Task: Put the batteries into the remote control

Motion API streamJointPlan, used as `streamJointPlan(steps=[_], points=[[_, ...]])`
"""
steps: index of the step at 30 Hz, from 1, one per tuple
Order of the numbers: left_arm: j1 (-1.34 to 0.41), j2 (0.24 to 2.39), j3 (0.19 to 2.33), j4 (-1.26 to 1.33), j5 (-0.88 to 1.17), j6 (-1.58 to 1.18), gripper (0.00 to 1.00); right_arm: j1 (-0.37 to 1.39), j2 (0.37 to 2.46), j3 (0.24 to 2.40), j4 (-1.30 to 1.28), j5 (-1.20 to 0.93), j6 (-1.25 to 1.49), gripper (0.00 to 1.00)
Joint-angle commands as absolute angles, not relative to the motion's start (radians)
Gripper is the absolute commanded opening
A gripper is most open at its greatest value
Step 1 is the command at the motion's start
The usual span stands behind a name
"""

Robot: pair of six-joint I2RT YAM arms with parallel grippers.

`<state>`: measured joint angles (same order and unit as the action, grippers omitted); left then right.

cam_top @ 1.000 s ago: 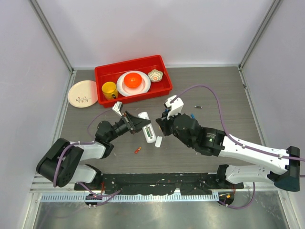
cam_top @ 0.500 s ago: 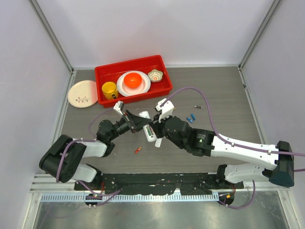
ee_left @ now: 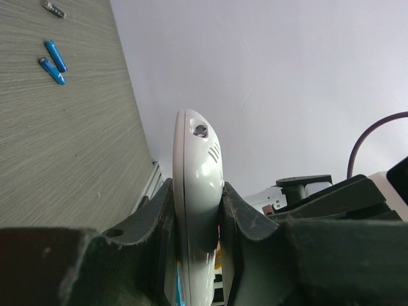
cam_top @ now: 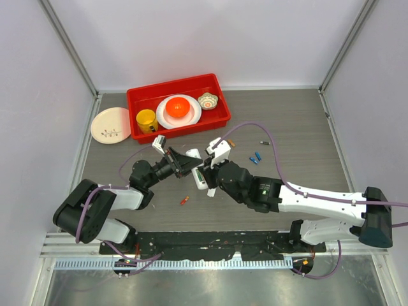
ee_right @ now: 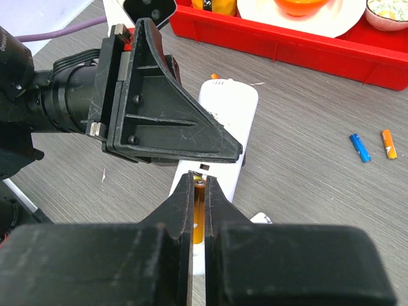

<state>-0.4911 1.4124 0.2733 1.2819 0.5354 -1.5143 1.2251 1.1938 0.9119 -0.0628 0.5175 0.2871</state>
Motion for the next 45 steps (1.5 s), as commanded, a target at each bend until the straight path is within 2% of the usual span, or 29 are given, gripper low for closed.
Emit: streamJointPlan(steps=[1, 14, 24, 42, 45], points=[[-0.495, 1.407, 0.305, 1.542, 0.532, -1.525, 0.0, 1.238, 1.2, 0.899, 0.034, 0.566, 0.291, 0.01], [-0.503, 1.41, 0.307, 1.543, 0.532, -1.525, 0.0, 1.25, 1.221, 0.884, 0.072, 0.592, 0.301, 0.01], [-0.502, 1.402, 0.302, 1.546, 0.511, -1.516, 0.0, 1.249, 1.31, 1.032, -0.225, 0.523, 0.368, 0.01], [-0.503, 1.355, 0.268, 1.546, 0.46, -1.503, 0.0, 1.249, 1.328, 1.048, -0.308, 0.552, 0.465, 0.01], [-0.503, 1.351, 0.267, 1.546, 0.459, -1.505, 0.0, 1.249, 1.331, 1.051, -0.314, 0.554, 0.471, 0.05]])
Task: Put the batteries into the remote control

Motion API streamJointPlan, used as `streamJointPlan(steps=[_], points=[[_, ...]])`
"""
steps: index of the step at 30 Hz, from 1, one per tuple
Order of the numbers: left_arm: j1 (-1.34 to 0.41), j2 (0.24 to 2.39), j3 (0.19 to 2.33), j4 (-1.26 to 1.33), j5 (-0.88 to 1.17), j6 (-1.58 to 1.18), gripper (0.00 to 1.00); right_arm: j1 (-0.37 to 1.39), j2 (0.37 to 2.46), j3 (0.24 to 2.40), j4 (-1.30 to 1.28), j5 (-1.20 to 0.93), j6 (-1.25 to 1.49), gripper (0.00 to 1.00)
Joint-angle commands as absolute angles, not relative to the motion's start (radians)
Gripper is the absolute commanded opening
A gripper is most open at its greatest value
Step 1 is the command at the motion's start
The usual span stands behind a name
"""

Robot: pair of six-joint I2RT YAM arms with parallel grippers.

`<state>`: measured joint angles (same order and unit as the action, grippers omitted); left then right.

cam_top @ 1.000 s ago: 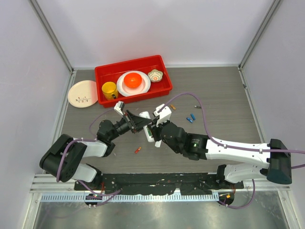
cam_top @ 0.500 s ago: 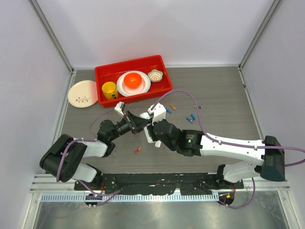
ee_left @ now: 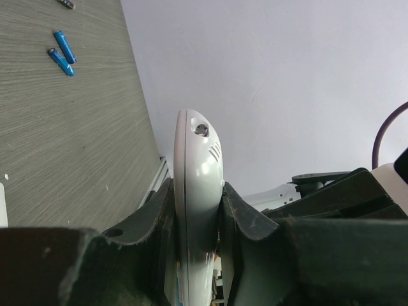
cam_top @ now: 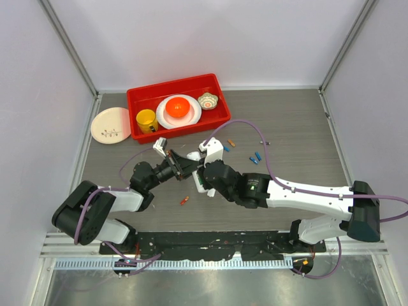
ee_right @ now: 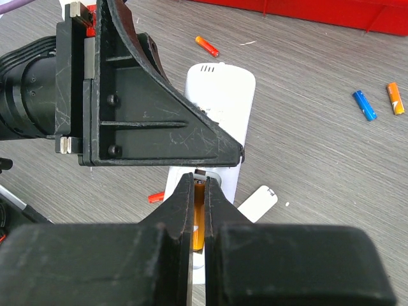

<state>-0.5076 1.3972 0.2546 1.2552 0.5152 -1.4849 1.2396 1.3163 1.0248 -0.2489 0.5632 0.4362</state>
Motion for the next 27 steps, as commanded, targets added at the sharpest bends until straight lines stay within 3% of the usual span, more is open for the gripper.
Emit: streamJointPlan(steps=[1, 6, 19, 27], points=[[-0.505, 1.351, 0.265, 1.546, 0.462, -1.503, 0.0, 1.249, 1.331, 1.051, -0.318, 0.555, 0.471, 0.07], [-0.505, 1.353, 0.264, 1.546, 0.463, -1.503, 0.0, 1.249, 1.327, 1.06, -0.33, 0.569, 0.474, 0.2], [-0.506, 1.359, 0.259, 1.546, 0.471, -1.499, 0.0, 1.249, 1.318, 1.091, -0.344, 0.592, 0.485, 0.34], [-0.512, 1.37, 0.262, 1.546, 0.477, -1.493, 0.0, 1.249, 1.287, 1.137, -0.362, 0.607, 0.48, 0.51]])
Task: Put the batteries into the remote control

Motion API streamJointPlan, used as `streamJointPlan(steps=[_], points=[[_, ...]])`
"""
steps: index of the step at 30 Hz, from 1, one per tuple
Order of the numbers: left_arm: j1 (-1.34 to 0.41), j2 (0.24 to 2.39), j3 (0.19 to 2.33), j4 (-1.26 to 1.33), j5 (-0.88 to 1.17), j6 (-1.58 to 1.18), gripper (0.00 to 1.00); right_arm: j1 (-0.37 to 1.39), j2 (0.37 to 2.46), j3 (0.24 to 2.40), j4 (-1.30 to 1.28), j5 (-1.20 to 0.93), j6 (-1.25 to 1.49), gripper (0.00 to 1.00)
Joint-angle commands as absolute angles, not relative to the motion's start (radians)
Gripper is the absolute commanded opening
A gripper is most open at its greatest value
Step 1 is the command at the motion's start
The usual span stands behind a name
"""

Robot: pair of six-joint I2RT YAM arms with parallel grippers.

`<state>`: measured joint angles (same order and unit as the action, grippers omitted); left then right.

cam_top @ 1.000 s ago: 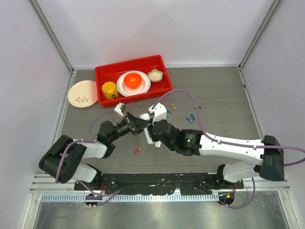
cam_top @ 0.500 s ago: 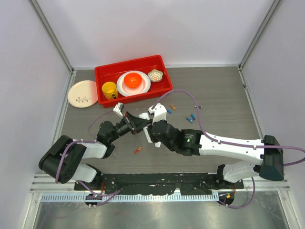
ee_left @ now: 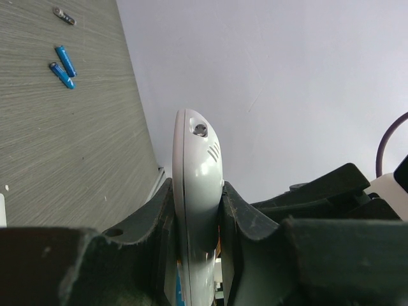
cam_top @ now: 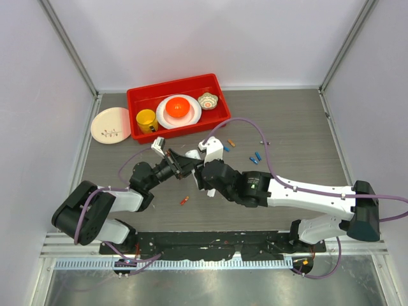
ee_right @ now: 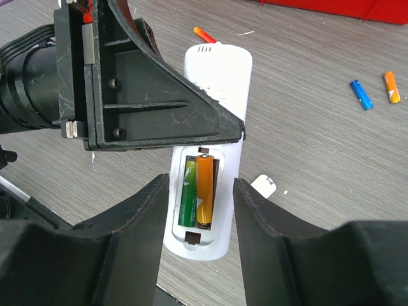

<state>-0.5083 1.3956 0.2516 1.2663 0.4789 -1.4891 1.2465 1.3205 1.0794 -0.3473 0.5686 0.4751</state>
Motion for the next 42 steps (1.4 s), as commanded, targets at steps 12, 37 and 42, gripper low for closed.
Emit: streamJointPlan(steps=[12, 37, 42], points=[[-0.515, 1.391, 0.282, 1.546, 0.48, -1.477, 0.0, 1.22, 1.122, 1.066, -0.279, 0.54, 0.57, 0.84], [-0.518, 1.396, 0.308, 1.546, 0.476, -1.451, 0.0, 0.789, 1.135, 0.727, 0.169, -0.295, 1.046, 0.86], [-0.52, 1.391, 0.308, 1.546, 0.471, -1.45, 0.0, 0.776, 1.169, 0.718, 0.176, -0.302, 1.075, 0.81]])
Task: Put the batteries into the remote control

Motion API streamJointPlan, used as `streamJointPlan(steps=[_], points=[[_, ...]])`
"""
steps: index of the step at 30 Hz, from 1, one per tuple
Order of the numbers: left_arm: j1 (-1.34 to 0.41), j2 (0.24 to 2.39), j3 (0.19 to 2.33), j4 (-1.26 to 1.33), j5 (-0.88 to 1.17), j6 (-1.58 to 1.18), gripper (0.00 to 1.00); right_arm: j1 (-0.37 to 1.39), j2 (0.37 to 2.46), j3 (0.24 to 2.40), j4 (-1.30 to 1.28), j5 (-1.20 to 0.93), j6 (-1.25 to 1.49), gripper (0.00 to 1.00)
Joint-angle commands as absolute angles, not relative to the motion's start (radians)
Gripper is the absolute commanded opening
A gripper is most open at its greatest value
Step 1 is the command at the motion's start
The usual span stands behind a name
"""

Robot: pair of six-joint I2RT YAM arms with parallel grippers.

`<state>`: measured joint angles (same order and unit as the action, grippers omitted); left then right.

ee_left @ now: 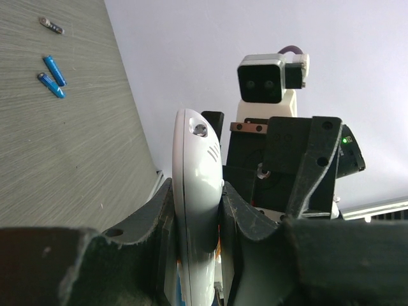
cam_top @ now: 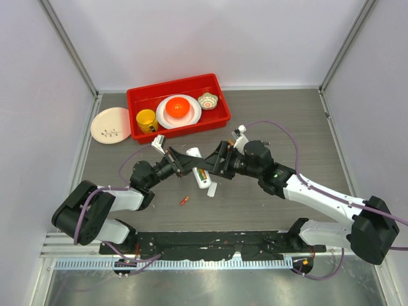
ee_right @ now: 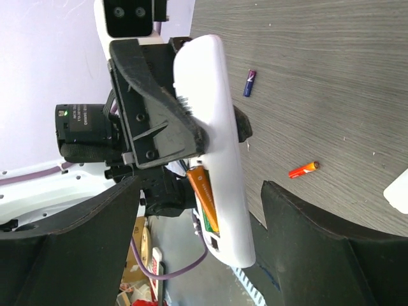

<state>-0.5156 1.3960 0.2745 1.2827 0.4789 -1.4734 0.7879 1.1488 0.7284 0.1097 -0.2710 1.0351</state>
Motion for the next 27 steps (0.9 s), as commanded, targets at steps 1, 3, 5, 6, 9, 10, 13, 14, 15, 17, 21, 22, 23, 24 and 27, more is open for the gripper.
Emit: streamJointPlan(steps=[1, 3, 5, 6, 9, 10, 13, 14, 15, 17, 21, 22, 23, 24, 27], points=[[-0.522, 1.393, 0.308, 1.546, 0.471, -1.45, 0.0, 0.775, 1.17, 0.715, 0.179, -0.304, 1.078, 0.81], [-0.522, 1.391, 0.308, 1.546, 0.471, -1.45, 0.0, 0.772, 1.172, 0.712, 0.183, -0.304, 1.081, 0.79], [-0.522, 1.39, 0.308, 1.546, 0.472, -1.45, 0.0, 0.767, 1.177, 0.709, 0.184, -0.305, 1.084, 0.77], [-0.522, 1.39, 0.308, 1.546, 0.472, -1.448, 0.0, 0.765, 1.177, 0.706, 0.187, -0.304, 1.085, 0.76], [-0.522, 1.387, 0.307, 1.546, 0.472, -1.448, 0.0, 0.756, 1.181, 0.696, 0.195, -0.31, 1.095, 0.74], [-0.522, 1.387, 0.307, 1.546, 0.472, -1.448, 0.0, 0.755, 1.183, 0.69, 0.198, -0.31, 1.1, 0.73], [-0.523, 1.385, 0.308, 1.546, 0.471, -1.447, 0.0, 0.75, 1.184, 0.675, 0.224, -0.318, 1.115, 0.72], [-0.522, 1.385, 0.307, 1.546, 0.471, -1.448, 0.0, 0.75, 1.189, 0.672, 0.227, -0.319, 1.114, 0.71], [-0.523, 1.385, 0.307, 1.546, 0.472, -1.448, 0.0, 0.75, 1.189, 0.672, 0.229, -0.321, 1.114, 0.71], [-0.523, 1.385, 0.307, 1.546, 0.474, -1.447, 0.0, 0.749, 1.192, 0.669, 0.233, -0.319, 1.117, 0.71], [-0.523, 1.385, 0.308, 1.546, 0.472, -1.447, 0.0, 0.746, 1.196, 0.669, 0.244, -0.322, 1.118, 0.71], [-0.525, 1.385, 0.308, 1.546, 0.472, -1.447, 0.0, 0.746, 1.197, 0.669, 0.245, -0.322, 1.121, 0.71], [-0.526, 1.388, 0.308, 1.546, 0.472, -1.447, 0.0, 0.746, 1.198, 0.667, 0.248, -0.322, 1.121, 0.71], [-0.525, 1.388, 0.31, 1.546, 0.472, -1.447, 0.0, 0.746, 1.201, 0.666, 0.253, -0.324, 1.123, 0.71], [-0.526, 1.39, 0.31, 1.546, 0.471, -1.447, 0.0, 0.746, 1.206, 0.664, 0.255, -0.325, 1.121, 0.7]])
